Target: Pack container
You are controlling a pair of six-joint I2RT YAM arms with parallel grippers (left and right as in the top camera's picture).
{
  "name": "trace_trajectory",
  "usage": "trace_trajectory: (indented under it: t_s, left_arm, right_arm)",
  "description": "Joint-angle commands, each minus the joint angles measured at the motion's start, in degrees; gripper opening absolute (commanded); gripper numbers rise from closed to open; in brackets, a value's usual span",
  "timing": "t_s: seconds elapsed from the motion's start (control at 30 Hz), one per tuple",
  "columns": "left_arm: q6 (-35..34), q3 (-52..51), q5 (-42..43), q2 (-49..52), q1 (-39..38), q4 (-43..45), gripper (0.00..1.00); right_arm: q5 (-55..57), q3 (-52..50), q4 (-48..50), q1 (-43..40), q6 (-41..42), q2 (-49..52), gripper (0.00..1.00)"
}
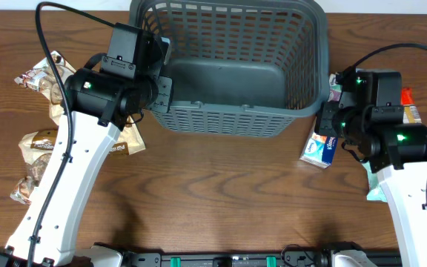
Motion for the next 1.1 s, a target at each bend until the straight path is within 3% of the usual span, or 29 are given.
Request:
trace_trajectory:
  t_s: [0.0,0.4,0.53,0.83,1.0,1.07]
  left_arm:
    - [0.5,0.6,-0.7,0.6,-0.2,-0.7,0.06]
    - [0.6,0.6,-0.7,0.6,-0.2,-0.5,0.06]
    - [0.6,0.6,-0.7,0.6,-0.2,0.7,0.14]
    - [3.2,0.6,-0.7,0.6,-0.2,3.7,0.17]
    - [4.9,0.6,-0.9,0.6,-0.2,5.9,0.38]
    - [4.9,0.6,-1.3,0.5,-0.2,6.9,0.41]
  right_arm:
    - [0.1,0.8,0.5,0.5,0.6,1.8,0.01]
    - [0.1,0.8,1.6,0.5,0.6,3.8,0.01]
    - [0.2,0.8,1.6,0.4,0.5,3.8,0.01]
    - [1.4,0.8,1.8,0.4,0.6,3.6,0.04]
    - [1.7,0.8,2.3,0.4,0.6,3.3,0.19]
    - [1.9,0.8,2.5,0.4,0.6,3.2,0.21]
